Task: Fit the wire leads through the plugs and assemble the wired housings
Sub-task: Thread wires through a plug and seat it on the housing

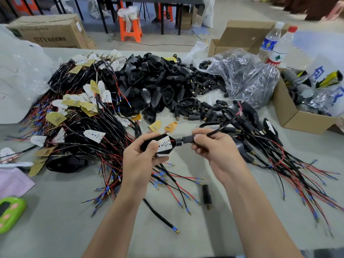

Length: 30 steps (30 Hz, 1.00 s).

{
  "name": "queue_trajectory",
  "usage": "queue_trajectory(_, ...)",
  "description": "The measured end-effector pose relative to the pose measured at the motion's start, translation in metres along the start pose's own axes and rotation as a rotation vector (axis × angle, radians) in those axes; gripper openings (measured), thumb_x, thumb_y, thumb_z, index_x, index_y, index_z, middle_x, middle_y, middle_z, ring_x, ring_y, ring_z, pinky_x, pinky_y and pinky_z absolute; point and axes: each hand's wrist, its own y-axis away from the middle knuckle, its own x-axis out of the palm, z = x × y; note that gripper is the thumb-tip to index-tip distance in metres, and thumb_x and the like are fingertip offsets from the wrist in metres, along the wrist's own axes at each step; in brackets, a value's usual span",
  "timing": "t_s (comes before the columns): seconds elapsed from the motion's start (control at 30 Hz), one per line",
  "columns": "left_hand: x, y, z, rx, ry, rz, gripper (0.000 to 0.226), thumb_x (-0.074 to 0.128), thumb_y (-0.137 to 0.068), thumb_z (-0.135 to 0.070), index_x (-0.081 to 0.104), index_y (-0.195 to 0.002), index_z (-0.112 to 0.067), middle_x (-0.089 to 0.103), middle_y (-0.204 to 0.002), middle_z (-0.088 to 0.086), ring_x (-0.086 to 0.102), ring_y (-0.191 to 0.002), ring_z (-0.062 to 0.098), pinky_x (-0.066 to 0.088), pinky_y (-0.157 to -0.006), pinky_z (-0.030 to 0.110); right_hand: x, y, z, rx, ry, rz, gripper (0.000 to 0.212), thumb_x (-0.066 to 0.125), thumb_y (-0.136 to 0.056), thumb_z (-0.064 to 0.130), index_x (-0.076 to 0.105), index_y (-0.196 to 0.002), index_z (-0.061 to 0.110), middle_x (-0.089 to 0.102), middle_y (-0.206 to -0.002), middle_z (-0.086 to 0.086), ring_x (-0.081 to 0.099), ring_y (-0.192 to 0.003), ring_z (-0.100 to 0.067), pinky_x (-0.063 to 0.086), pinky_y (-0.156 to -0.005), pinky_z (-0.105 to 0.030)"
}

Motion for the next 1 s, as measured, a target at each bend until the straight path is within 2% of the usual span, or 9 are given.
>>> queue_trajectory(0.07,-0.003,0.002,-0.001,-0.017,-0.031,0.013,0.031,0.056,-0.104,-0.007,0.080,-0.096,-0.024,0.078,-0.087,0.011,0.075,-0.069,0.026,0.061,-0.055,0.033,-0.004,0.002,-0.002,-0.007,-0.021,0.041,0.025,0.059,-0.089,-0.015,0.065,-0.101,0.006,0.063,-0.067,-0.006,0.065,-0.062,-0.017,0.055,-0.066,-0.024)
queue_trajectory(0.17,-0.008,0.002,0.000,-0.028,-0.057,0.031,0.023,0.056,-0.105,-0.013,0.078,-0.101,-0.019,0.074,-0.075,0.015,0.064,-0.049,0.024,0.055,-0.044,0.031,-0.009,0.004,-0.005,-0.030,-0.024,0.120,0.029,0.058,-0.089,-0.018,0.062,-0.102,0.008,0.062,-0.061,0.002,0.068,-0.068,-0.018,0.057,-0.071,-0.027)
queue_trajectory(0.23,-0.009,0.002,0.000,-0.030,-0.043,0.047,0.022,0.056,-0.105,-0.013,0.078,-0.103,-0.016,0.074,-0.077,0.015,0.064,-0.050,0.023,0.056,-0.046,0.030,-0.011,0.006,-0.007,-0.044,-0.044,0.154,0.030,0.058,-0.089,-0.019,0.063,-0.100,0.008,0.062,-0.060,0.004,0.069,-0.070,-0.020,0.057,-0.070,-0.027)
queue_trajectory(0.4,-0.006,0.006,0.000,-0.038,0.003,0.038,0.031,0.055,-0.105,-0.011,0.081,-0.095,-0.025,0.077,-0.082,0.014,0.069,-0.057,0.024,0.059,-0.053,0.029,-0.013,0.007,-0.007,-0.068,-0.094,0.191,0.037,0.055,-0.083,-0.027,0.066,-0.093,0.008,0.072,-0.081,-0.012,0.070,-0.072,-0.022,0.057,-0.069,-0.027)
queue_trajectory(0.53,0.000,0.007,0.003,-0.044,0.013,-0.012,0.040,0.052,-0.103,-0.002,0.081,-0.090,-0.025,0.076,-0.079,0.016,0.069,-0.055,0.027,0.058,-0.051,0.030,-0.012,0.009,-0.006,-0.070,-0.150,0.236,0.053,0.046,-0.076,-0.036,0.070,-0.075,0.012,0.076,-0.090,-0.014,0.071,-0.081,-0.021,0.059,-0.077,-0.028)
queue_trajectory(0.67,0.002,0.008,0.002,-0.023,-0.005,-0.005,0.032,0.053,-0.103,-0.003,0.079,-0.096,-0.020,0.076,-0.079,0.016,0.068,-0.055,0.025,0.058,-0.052,0.030,-0.014,0.008,-0.008,-0.071,-0.195,0.271,0.057,0.045,-0.076,-0.035,0.074,-0.072,0.013,0.076,-0.092,-0.016,0.071,-0.084,-0.024,0.061,-0.082,-0.032)
queue_trajectory(0.73,0.001,0.008,0.001,0.000,-0.028,0.004,0.025,0.056,-0.103,-0.005,0.078,-0.101,-0.018,0.076,-0.079,0.016,0.069,-0.056,0.025,0.058,-0.053,0.029,-0.017,0.009,-0.007,-0.066,-0.208,0.323,0.051,0.052,-0.075,-0.031,0.077,-0.074,0.015,0.076,-0.096,-0.017,0.073,-0.089,-0.026,0.061,-0.085,-0.035)
queue_trajectory(0.87,-0.001,0.006,-0.002,0.032,-0.029,-0.015,0.024,0.062,-0.101,-0.007,0.080,-0.097,-0.022,0.076,-0.079,0.015,0.068,-0.056,0.024,0.058,-0.053,0.027,-0.022,0.010,-0.007,-0.054,-0.288,0.359,0.024,0.071,-0.075,-0.011,0.080,-0.080,0.010,0.076,-0.099,-0.019,0.074,-0.095,-0.028,0.061,-0.082,-0.036)
queue_trajectory(1.0,-0.005,0.004,-0.006,0.050,-0.052,0.051,0.030,0.061,-0.100,-0.004,0.082,-0.094,-0.024,0.072,-0.071,0.012,0.061,-0.052,0.020,0.055,-0.050,0.026,-0.022,0.010,-0.009,-0.069,-0.287,0.325,0.014,0.068,-0.079,0.000,0.078,-0.084,0.009,0.076,-0.098,-0.019,0.075,-0.091,-0.028,0.062,-0.078,-0.034)
